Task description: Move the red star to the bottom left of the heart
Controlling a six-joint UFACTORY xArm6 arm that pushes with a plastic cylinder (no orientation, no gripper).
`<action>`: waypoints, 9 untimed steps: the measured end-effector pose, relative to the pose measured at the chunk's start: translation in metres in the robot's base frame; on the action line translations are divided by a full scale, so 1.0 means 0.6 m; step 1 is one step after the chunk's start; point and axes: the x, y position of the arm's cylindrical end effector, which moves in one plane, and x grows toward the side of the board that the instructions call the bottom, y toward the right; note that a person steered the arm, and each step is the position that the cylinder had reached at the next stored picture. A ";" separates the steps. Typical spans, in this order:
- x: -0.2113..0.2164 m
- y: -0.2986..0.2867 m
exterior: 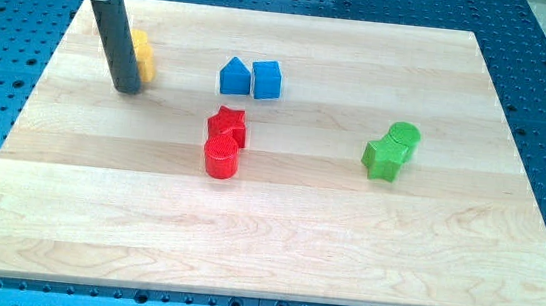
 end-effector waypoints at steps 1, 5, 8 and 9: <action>0.000 0.000; 0.185 -0.009; 0.228 0.271; 0.188 0.355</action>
